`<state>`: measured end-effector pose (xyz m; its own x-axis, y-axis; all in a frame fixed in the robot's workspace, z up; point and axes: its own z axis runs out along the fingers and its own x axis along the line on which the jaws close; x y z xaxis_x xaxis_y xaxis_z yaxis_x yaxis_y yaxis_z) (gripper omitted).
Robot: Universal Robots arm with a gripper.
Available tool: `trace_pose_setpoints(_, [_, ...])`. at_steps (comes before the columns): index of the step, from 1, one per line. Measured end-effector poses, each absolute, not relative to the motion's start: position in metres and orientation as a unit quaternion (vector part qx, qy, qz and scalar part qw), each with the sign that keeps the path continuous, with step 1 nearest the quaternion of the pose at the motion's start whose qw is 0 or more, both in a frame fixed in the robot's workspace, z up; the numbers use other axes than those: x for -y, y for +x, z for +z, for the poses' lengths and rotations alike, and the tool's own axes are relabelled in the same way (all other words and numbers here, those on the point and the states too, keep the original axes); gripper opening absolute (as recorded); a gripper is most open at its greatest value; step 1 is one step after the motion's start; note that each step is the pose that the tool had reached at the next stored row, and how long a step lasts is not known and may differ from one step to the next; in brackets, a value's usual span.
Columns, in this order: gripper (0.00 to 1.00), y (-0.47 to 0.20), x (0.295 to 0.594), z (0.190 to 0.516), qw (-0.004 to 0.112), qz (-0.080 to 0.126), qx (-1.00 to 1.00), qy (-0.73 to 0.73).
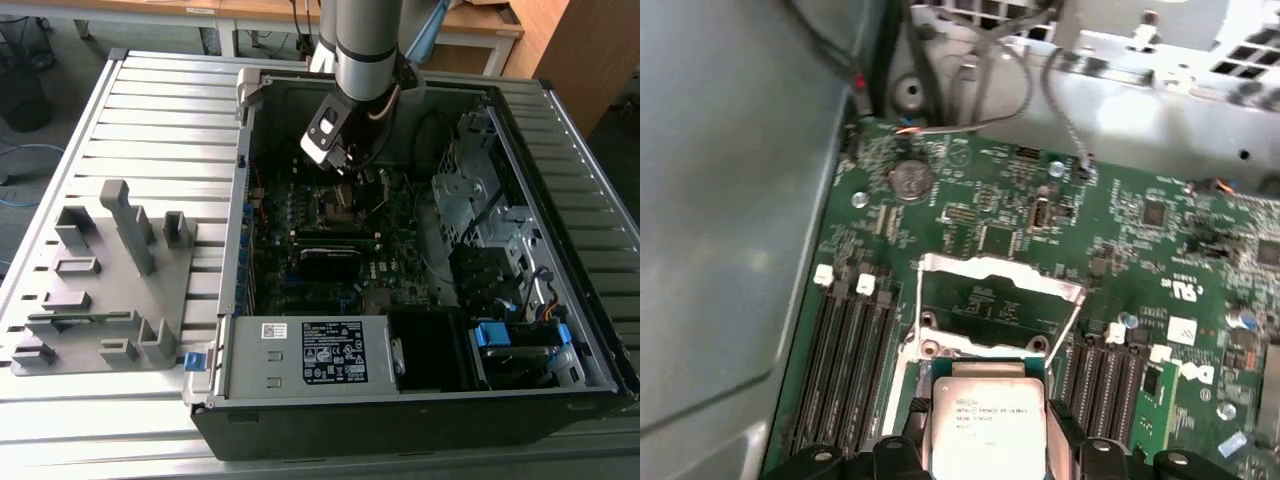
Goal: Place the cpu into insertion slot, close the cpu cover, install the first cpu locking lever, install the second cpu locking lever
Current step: 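Place the cpu into insertion slot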
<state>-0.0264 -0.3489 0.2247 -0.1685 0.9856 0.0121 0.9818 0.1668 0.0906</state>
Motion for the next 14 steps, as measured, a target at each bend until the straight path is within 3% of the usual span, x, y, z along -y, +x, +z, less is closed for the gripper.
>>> trace_pose_setpoints(11, [0.54,-0.0264,0.3490,0.2241,0.027,0.037,-0.726,0.686])
trace_pose_setpoints(14, [0.54,-0.0263,0.3489,0.2238,0.018,0.029,-0.726,0.687])
